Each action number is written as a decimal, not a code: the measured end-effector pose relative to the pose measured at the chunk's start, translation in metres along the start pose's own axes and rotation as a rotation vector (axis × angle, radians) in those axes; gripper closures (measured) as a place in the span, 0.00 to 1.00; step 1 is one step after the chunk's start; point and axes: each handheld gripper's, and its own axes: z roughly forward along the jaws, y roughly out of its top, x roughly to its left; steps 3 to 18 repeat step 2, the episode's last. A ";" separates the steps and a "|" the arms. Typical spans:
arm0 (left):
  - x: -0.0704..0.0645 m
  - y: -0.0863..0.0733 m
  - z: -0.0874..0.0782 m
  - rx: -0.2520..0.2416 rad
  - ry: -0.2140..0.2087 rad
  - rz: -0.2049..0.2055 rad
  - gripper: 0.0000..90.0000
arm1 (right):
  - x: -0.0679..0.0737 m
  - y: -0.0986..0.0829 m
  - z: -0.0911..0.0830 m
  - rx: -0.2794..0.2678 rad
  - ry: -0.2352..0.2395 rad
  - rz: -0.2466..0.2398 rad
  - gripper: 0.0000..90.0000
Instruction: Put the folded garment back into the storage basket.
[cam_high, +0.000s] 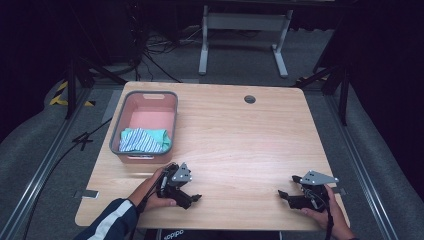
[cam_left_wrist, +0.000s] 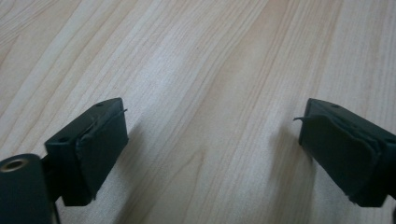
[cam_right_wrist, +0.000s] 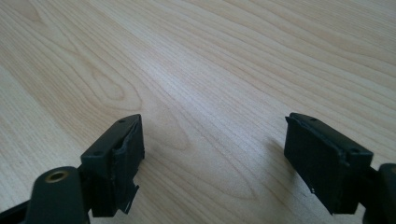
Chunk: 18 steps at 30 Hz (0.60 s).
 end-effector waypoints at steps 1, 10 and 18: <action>0.000 0.000 0.001 0.005 0.006 -0.005 0.05 | 0.000 0.000 0.000 0.000 0.000 0.000 0.23; 0.000 0.000 0.001 0.005 0.006 -0.005 0.05 | 0.000 0.000 0.000 0.000 0.000 0.000 0.23; 0.000 0.000 0.001 0.005 0.006 -0.005 0.05 | 0.000 0.000 0.000 0.000 0.000 0.000 0.23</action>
